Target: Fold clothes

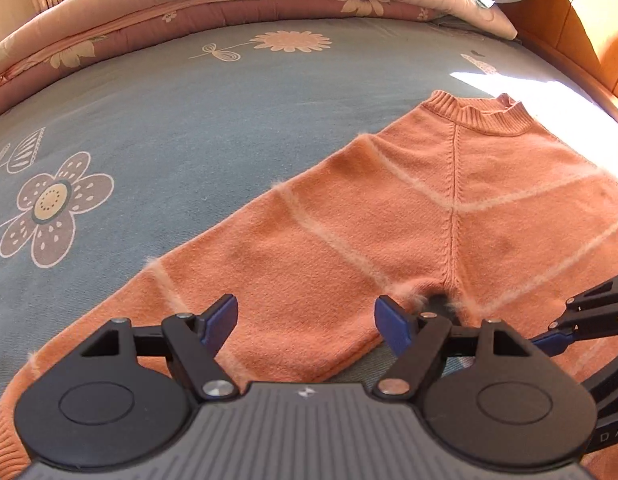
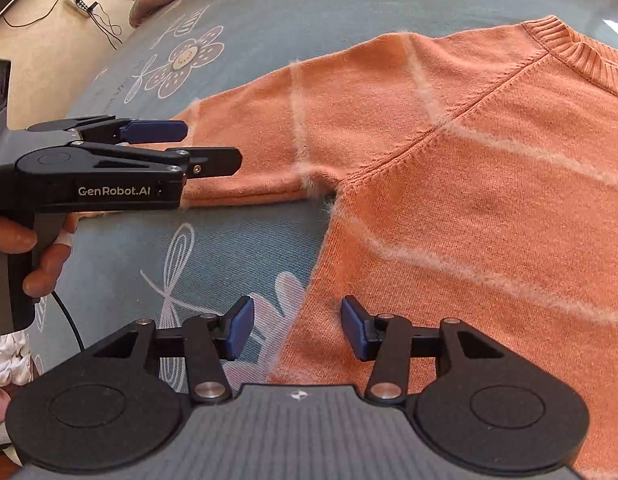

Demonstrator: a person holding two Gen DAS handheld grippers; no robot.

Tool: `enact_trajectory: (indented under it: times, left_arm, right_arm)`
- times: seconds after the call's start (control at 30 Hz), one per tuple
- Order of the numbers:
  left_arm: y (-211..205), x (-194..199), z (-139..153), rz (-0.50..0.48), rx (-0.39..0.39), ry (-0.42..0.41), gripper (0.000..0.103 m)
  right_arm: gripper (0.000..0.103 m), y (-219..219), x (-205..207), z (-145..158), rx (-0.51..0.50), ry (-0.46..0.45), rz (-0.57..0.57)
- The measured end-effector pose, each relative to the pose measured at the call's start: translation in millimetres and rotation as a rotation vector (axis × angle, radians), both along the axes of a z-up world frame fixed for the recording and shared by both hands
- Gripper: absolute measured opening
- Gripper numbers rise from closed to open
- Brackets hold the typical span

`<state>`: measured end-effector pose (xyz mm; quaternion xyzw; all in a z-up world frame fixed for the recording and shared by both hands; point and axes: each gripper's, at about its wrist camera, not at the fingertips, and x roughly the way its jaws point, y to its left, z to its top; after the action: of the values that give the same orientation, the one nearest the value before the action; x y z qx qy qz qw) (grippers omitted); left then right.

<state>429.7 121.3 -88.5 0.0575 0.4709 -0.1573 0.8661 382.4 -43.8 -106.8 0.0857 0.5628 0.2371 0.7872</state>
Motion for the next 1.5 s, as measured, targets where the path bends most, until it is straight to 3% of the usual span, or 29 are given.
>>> enact_trajectory:
  times: [0.17,0.37,0.5,0.63,0.73,0.87,1.03,1.13,1.2,1.33,1.43,1.5]
  left_arm:
    - [34.8,-20.3,-11.1,0.114,-0.101,0.057,0.076]
    - [94.1,-46.2,-0.1,0.244,-0.033,0.080,0.074]
    - [117.2,-32.6,9.8,0.301,-0.213,0.060,0.076]
    - [115.8,-7.8,-8.3,0.351,-0.379,0.107,0.077]
    - [122.8,-8.0,-18.5,0.393,-0.427,0.115,0.077]
    - [159.4,-29.5,-16.7,0.450,-0.421,0.094,0.078]
    - [229.6,-55.3,-12.6,0.609,-0.348,0.083,0.078]
    - [258.7,-55.4,-10.1,0.692,-0.370,0.092,0.078]
    - [262.2,-50.3,-6.1,0.709,-0.393,0.102,0.077]
    - [249.4,-35.6,1.3,0.625,-0.377,0.051,0.080]
    - [253.6,-29.6,-10.9,0.661,-0.368,0.077,0.080]
    - [261.1,-34.4,-13.0,0.717,-0.361,0.050,0.079]
  right_arm:
    - [0.055,-1.2,5.7,0.4,0.000,0.035,-0.027]
    - [0.065,8.2,1.3,1.0,-0.029,0.012,-0.004]
    - [0.076,13.9,1.4,0.0,-0.032,0.013,-0.016]
    - [0.087,26.5,0.9,-0.5,-0.053,0.004,-0.005]
    - [0.095,35.2,1.1,-0.8,-0.080,0.007,0.006]
    - [0.103,43.3,2.3,-1.3,-0.105,0.013,0.017]
    - [0.103,51.3,3.5,0.8,-0.155,0.019,0.034]
    - [0.103,51.4,7.0,3.1,-0.165,0.040,0.026]
    - [0.103,52.1,9.2,5.7,-0.176,0.048,0.021]
    - [0.103,55.5,10.9,17.8,-0.180,0.036,0.022]
    - [0.103,64.9,13.5,26.9,-0.169,0.022,0.043]
    - [0.103,72.8,16.4,30.7,-0.162,0.016,0.058]
